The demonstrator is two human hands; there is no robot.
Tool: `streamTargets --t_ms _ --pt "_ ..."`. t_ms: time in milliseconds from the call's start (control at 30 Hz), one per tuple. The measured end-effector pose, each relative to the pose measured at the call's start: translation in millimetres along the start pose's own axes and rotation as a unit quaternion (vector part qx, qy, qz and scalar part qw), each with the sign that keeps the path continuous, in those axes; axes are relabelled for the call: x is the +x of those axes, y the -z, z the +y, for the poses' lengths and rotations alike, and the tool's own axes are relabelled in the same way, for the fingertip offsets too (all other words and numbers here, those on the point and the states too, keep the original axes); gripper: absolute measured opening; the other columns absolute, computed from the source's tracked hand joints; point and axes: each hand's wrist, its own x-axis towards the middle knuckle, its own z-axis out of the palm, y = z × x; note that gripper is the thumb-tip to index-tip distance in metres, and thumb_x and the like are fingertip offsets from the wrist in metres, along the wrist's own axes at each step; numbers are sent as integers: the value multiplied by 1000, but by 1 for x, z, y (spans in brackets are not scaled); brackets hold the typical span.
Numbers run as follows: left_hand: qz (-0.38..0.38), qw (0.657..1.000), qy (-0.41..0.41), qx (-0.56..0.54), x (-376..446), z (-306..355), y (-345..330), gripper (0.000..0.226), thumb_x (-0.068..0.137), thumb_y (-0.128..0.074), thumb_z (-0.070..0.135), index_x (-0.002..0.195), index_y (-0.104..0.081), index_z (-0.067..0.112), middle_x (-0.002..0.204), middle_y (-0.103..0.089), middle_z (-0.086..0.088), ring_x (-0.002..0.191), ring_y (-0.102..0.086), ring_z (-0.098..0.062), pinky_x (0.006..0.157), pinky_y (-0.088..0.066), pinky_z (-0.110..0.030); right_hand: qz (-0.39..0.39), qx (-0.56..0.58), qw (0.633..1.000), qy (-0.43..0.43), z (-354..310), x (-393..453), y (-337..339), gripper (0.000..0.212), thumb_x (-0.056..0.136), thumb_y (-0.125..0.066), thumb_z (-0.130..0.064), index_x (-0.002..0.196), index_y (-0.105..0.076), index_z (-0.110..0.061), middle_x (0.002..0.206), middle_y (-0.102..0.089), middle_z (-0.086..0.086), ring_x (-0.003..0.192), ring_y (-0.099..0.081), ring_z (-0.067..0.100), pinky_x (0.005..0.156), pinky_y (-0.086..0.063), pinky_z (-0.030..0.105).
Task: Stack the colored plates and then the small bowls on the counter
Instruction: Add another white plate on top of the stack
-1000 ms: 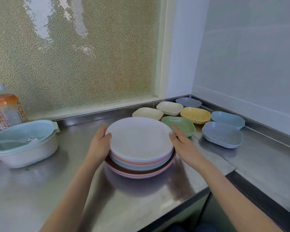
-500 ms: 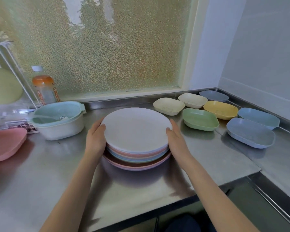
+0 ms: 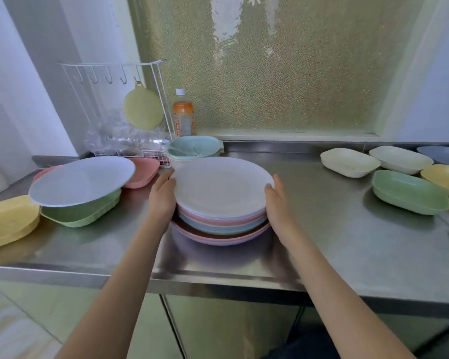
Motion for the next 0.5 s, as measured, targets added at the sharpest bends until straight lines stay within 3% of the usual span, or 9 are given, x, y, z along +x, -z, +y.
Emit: streamTargets --t_ms 67,133,200,233,300,333,400,500 --pt "-33 999 -7 13 -4 4 10 41 95 -36 9 132 -53 15 130 -55 3 114 -51 -15 96 -39 -27 7 -36 999 11 -3 -4 -5 50 102 -24 -29 149 -18 -17 156 -22 2 141 -21 20 113 -15 32" --pt "-69 996 -34 49 -7 8 24 34 100 -33 15 123 -55 25 116 -56 9 106 -52 -9 88 -38 -21 61 -163 983 56 -6 -14 -8 51 101 -22 -34 148 -20 -14 151 -33 10 138 -30 27 111 -21 36" --pt "-35 989 -70 129 -5 11 44 28 101 -32 24 113 -57 25 108 -56 5 103 -50 -12 83 -38 -22 121 -318 928 155 -11 -29 -16 52 100 -21 -35 146 -24 -11 147 -38 15 138 -29 33 114 -14 44" --pt "10 979 -83 185 -2 11 56 32 101 -33 26 120 -57 18 116 -56 0 110 -49 -17 89 -36 -27 129 -368 897 208 -14 -38 -25 53 100 -20 -36 145 -26 -10 148 -38 14 140 -24 32 115 -6 46" --pt "70 934 -89 339 7 9 83 40 100 -35 23 137 -45 12 142 -46 -10 135 -35 -25 113 -20 -39 110 -408 860 287 -24 -55 -49 54 98 -20 -38 144 -31 -12 148 -38 10 143 -18 29 115 4 48" --pt "70 905 -86 412 13 5 96 44 99 -37 22 142 -39 13 149 -38 -10 142 -24 -26 117 -9 -45 91 -414 849 314 -29 -63 -64 53 97 -24 -37 142 -35 -13 147 -40 9 143 -19 27 115 3 49" --pt "63 856 -66 508 24 -2 115 48 97 -40 22 145 -35 17 152 -33 -6 146 -13 -23 116 4 -50 51 -412 832 367 -38 -78 -96 48 94 -33 -32 137 -44 -13 141 -48 7 141 -26 26 115 -3 52" --pt "66 818 -36 571 38 -10 129 46 96 -40 18 142 -39 23 150 -39 1 146 -15 -20 115 9 -50 -4 -384 819 426 -43 -97 -136 44 93 -37 -27 132 -51 -13 135 -55 6 138 -33 25 115 -8 51"
